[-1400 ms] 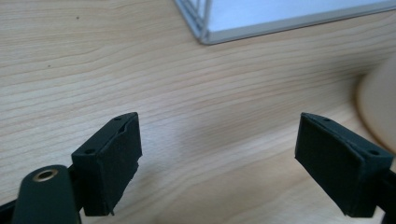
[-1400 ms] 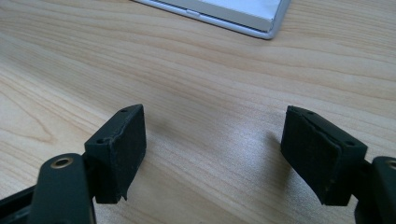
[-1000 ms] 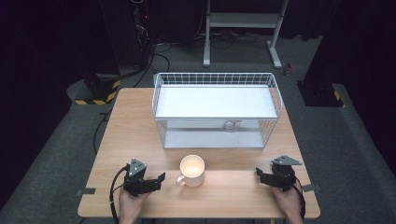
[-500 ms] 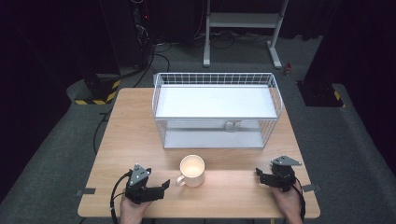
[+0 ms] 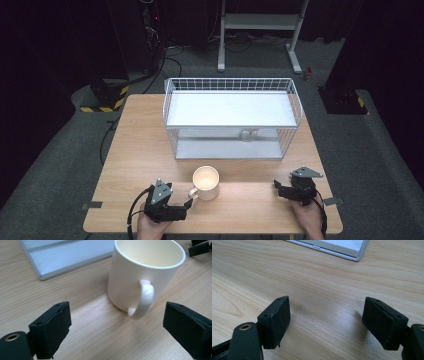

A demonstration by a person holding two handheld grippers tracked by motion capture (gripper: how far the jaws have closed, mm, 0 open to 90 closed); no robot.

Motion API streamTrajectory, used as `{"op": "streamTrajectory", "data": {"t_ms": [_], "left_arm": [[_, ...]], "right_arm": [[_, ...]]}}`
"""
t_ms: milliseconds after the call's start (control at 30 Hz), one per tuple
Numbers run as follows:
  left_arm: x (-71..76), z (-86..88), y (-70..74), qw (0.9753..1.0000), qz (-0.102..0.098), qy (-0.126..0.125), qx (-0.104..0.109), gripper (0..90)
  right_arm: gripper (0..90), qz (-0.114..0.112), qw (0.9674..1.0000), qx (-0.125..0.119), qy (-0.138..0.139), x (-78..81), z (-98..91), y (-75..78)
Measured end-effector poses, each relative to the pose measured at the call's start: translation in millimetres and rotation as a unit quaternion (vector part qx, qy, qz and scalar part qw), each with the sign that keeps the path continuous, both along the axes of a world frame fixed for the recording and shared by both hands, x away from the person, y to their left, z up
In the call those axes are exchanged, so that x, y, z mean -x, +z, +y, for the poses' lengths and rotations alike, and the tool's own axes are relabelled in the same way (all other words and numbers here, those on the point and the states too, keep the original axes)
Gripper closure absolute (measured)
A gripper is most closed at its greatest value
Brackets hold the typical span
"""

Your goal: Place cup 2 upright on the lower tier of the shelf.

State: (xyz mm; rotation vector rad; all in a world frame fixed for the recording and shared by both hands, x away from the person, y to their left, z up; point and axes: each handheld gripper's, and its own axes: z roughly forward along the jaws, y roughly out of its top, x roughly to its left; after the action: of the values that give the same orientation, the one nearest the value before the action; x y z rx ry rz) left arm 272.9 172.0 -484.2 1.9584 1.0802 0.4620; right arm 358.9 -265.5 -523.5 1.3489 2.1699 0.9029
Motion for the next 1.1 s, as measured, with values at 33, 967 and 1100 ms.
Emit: {"op": "streamTrajectory", "data": {"t_ms": [33, 967, 1100], "left_arm": [[-1.4, -2.0, -0.8, 1.0, 0.001, -0.005, -0.003, 6.5], [-33.4, -52.0, -4.2, 0.9988, -0.003, -0.027, -0.041, 2.6], [-34.0, -57.2, -1.1, 0.9984, -0.015, -0.03, -0.046, 2.3]], "right_arm": [[22.7, 0.0, 1.0, 0.0, 0.0, 0.0, 0.0, 0.0], [22.8, -0.001, 1.0, 0.0, 0.003, 0.3, 0.2, 0.0], [22.8, -0.001, 1.0, 0.0, 0.003, 0.4, 0.3, -0.1]]}}
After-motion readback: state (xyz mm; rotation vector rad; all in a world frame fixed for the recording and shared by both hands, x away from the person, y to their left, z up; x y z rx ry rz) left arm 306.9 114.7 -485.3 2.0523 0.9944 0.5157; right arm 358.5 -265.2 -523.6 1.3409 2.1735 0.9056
